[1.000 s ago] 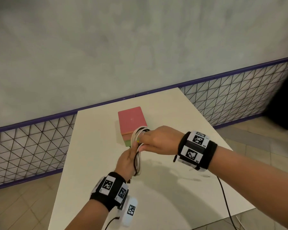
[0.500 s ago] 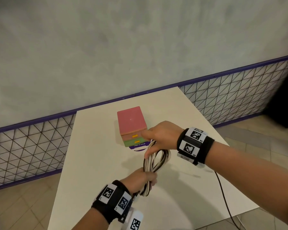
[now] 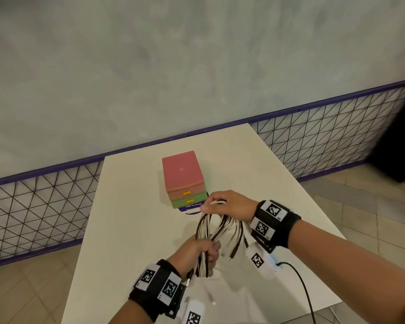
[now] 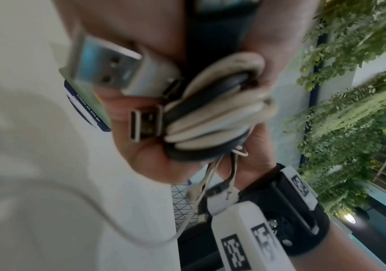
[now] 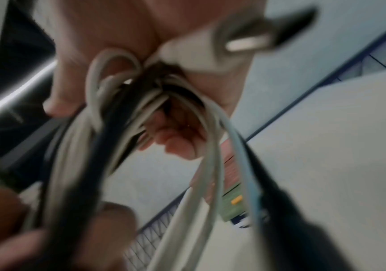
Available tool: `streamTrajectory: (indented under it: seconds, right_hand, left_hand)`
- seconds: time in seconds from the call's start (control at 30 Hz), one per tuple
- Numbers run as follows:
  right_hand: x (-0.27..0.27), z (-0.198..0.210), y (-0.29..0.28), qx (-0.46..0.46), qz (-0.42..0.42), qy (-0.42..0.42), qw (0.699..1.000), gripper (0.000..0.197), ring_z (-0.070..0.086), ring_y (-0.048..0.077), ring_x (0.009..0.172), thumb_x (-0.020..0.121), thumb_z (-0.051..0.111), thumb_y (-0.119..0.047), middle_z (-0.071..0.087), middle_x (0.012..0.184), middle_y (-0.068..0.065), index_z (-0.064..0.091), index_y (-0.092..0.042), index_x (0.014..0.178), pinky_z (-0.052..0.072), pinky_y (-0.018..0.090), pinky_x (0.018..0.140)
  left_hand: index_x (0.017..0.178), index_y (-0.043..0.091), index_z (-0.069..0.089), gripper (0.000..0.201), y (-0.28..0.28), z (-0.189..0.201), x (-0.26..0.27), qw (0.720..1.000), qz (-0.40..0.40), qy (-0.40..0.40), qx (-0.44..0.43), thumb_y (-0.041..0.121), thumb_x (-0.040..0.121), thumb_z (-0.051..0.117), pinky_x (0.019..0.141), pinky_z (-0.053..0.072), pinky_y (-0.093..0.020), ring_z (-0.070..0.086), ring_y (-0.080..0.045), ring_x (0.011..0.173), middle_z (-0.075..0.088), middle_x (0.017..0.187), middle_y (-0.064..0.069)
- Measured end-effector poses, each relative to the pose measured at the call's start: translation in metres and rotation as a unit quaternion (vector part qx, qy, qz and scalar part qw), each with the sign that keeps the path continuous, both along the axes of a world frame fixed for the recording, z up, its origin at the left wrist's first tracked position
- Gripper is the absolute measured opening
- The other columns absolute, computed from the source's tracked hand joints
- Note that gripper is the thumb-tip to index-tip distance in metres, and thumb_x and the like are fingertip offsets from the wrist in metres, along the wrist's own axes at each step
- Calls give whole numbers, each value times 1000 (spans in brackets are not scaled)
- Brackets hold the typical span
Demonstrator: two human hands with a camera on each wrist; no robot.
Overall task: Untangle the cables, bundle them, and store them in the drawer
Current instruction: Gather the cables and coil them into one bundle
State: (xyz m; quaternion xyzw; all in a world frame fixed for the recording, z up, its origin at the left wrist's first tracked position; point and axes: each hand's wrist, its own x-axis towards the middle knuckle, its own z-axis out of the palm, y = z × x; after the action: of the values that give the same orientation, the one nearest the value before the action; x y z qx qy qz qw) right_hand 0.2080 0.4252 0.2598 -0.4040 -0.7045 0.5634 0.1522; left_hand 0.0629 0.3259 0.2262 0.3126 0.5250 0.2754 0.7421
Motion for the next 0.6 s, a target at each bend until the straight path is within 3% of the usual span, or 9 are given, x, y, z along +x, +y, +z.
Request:
streamTrajectory:
  seconds: [0.07,0.2,0.3,0.43,0.5,0.6]
  right_hand:
    - [-6,0,-3,-27,-49,61,997,29,55,5,64,74,76,-41,64,71,-14,70,-16,85,43,20,66]
    - [-24,7,-9,-44,-123,145,981,18,45,6,47,71,82,-23,64,66,-8,66,-16,65,38,23,50]
    - [-35,10,-11,-21,-138,129,982,22,36,11,41,73,75,-7,52,52,-5,60,-13,58,30,21,44]
    - [-40,17,-12,21,-142,115,983,24,37,4,33,73,73,-4,49,47,-5,56,-12,57,32,17,39]
    - [-40,22,-13,43,-142,127,981,25,44,-1,34,74,73,-4,53,47,-10,57,-13,57,35,13,38]
    - [-42,25,-15,80,-142,121,979,24,49,-4,42,73,75,-8,56,51,-13,57,-14,58,40,11,47]
  left_hand:
    - [63,13,44,24,1,1,4,1000,28,3,-2,11,45,59,46,27,-19,30,-13,43,32,54,-2]
    - [58,7,63,13,2,-1,13,994,80,64,29,7,50,54,45,40,-19,46,-18,37,48,49,-8]
    - [61,4,59,12,-1,-1,15,994,69,74,49,7,53,52,44,42,-20,52,-20,42,54,51,-11]
    - [85,0,59,25,-2,4,12,992,72,38,94,8,61,57,56,50,-28,59,-20,53,61,64,-11]
    - [100,6,61,37,-2,3,10,983,87,76,142,19,66,62,60,52,-25,67,-15,64,68,77,-6]
    - [116,23,55,55,-4,2,7,944,100,188,253,52,73,73,77,49,-16,67,-5,92,71,101,7]
